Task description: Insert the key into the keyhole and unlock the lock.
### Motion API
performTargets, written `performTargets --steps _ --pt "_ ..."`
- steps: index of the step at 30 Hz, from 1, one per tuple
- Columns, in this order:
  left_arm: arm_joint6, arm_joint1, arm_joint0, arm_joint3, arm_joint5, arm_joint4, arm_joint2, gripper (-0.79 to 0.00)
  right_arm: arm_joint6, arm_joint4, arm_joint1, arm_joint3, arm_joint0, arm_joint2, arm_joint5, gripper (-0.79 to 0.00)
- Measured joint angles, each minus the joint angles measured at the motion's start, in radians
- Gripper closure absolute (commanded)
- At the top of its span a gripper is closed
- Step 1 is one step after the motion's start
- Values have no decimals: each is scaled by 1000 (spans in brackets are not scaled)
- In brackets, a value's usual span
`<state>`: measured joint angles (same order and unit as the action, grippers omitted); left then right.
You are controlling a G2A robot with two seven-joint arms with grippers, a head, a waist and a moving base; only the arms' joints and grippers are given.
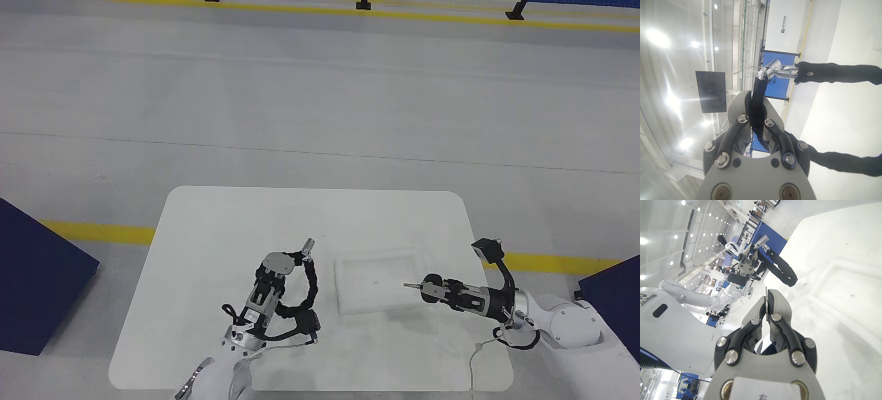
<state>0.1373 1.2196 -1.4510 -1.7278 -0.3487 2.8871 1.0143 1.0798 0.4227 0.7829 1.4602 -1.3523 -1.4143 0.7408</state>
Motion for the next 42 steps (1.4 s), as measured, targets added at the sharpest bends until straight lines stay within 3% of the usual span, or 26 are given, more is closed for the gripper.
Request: performTargets --steps 8,11,16,19,27,31,42 --pt "0 0 1 1 1 1 1 0 0 0 0 0 0 0 0 0" --pt "-25 -3 -5 8 -31 73 -2 0 0 0 0 0 0 0 0 0" --pt "-171 -17 -10 41 -127 187 1 0 0 0 0 0 0 0 0 0" --pt "-287 -40 11 70 -170 185 18 0 0 0 0 0 0 0 0 0" --pt "-475 -101 23 108 -359 185 48 0 0 0 0 0 0 0 0 0" --pt "-483 -108 4 94 -390 185 48 0 0 0 0 0 0 0 0 0" --pt "-419 -93 -43 39 -394 123 -7 0 0 0 0 0 0 0 0 0"
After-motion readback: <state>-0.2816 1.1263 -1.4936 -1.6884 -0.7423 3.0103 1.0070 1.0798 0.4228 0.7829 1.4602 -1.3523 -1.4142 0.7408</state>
